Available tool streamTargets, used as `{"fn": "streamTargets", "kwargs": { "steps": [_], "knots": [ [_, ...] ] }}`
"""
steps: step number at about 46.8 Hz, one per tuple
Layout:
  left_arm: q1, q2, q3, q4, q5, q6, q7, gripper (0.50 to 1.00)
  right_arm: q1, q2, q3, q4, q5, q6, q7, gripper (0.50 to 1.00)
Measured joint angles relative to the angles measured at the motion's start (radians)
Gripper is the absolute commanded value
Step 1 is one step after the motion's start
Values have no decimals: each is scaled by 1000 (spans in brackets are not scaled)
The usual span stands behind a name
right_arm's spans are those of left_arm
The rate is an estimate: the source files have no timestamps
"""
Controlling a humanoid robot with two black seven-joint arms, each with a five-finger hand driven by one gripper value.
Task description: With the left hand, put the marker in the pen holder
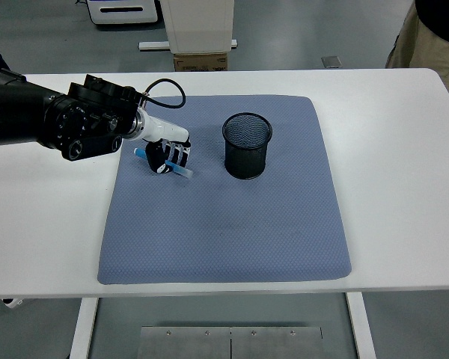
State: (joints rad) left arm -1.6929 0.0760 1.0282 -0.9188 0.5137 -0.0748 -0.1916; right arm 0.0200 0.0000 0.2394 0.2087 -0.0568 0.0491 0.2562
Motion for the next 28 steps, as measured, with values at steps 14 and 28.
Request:
{"fn": "streamTargets", "kwargs": {
  "steps": [14,28],
  "knots": [
    [-31,7,-14,0,-10,-7,0,500,0,0,0,0,0,0,0,1000],
    [-74,11,-41,0,-11,-26,-2,500,0,0,0,0,0,0,0,1000]
  ]
}}
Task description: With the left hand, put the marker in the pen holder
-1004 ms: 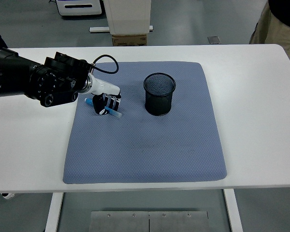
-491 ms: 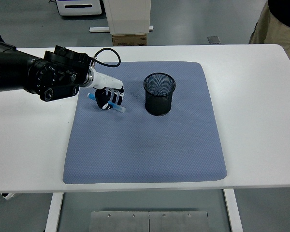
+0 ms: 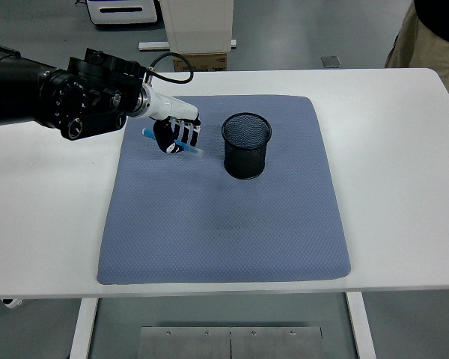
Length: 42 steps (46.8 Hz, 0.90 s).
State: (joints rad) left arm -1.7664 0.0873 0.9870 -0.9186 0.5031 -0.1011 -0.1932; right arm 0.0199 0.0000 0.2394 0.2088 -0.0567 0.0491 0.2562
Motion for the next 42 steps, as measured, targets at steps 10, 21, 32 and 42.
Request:
{"fn": "streamTargets", "kwargs": {
  "steps": [10,21,32,42],
  "knots": [
    [-30,11,-14,0,-1,-13,0,500,0,0,0,0,0,0,0,1000],
    [-59,26,-37,2,-2,-14,0,500,0,0,0,0,0,0,0,1000],
    [-79,25,-82,19,-2,-20,0,500,0,0,0,0,0,0,0,1000],
    [-83,16,-154,36,-2,-41,1,500,0,0,0,0,0,0,0,1000]
  ]
}}
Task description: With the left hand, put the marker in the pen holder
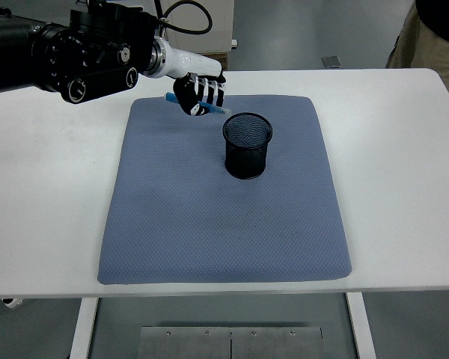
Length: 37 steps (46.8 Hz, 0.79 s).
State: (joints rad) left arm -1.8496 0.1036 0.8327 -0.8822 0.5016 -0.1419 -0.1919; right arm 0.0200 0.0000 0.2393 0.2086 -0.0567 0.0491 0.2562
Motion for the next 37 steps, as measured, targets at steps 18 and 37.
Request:
{"fn": "streamTargets", "kwargs": {
  "steps": [18,37],
  "knots": [
    [7,-33,-148,0,-15,-1,14,500,0,0,0,0,0,0,0,1000],
    [69,-68,-233,-2,-85,-15,15,500,0,0,0,0,0,0,0,1000]
  ]
}}
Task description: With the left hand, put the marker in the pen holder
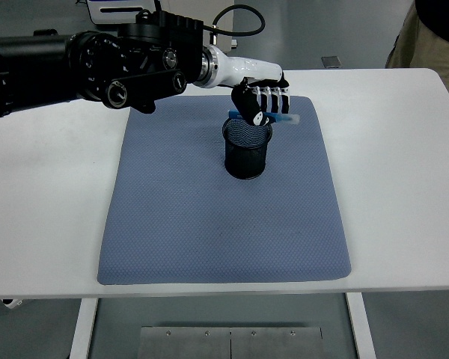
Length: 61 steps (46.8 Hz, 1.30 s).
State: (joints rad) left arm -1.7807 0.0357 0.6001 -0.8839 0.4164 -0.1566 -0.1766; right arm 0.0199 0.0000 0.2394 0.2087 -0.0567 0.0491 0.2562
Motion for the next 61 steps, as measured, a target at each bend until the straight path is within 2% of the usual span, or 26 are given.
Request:
{"fn": "streamTargets", "kwargs": {
  "steps": [13,17,20,25,31,35,38,43,45,54,61],
  "knots": [
    [35,-3,-11,0,-95,13,-3,505,0,0,0,0,0,0,0,1000],
    [47,-5,-11,0,-115,21,-4,557,0,0,0,0,0,0,0,1000],
    [50,-5,-11,0,-128,29,-4,631,0,0,0,0,0,0,0,1000],
    [56,-4,-11,0,-151,32,-5,666,0,0,0,0,0,0,0,1000],
    [56,-2,-11,0,-157,47,-6,853,0,0,0,0,0,0,0,1000],
    [56,-1,-11,0,-157,70,-8,897,0,0,0,0,0,0,0,1000],
    [56,1,-11,0,-157,80,-8,912,0,0,0,0,0,0,0,1000],
    [55,5,-11,0,-158,81,-8,965,0,0,0,0,0,0,0,1000],
    [52,7,-11,0,-163,82,-10,1000,0,0,0,0,0,0,0,1000],
    [46,24,-23,0,-255,82,-12,1000,0,0,0,0,0,0,0,1000],
    [64,117,-23,1,-292,81,-13,1000,0,0,0,0,0,0,0,1000]
  ]
}}
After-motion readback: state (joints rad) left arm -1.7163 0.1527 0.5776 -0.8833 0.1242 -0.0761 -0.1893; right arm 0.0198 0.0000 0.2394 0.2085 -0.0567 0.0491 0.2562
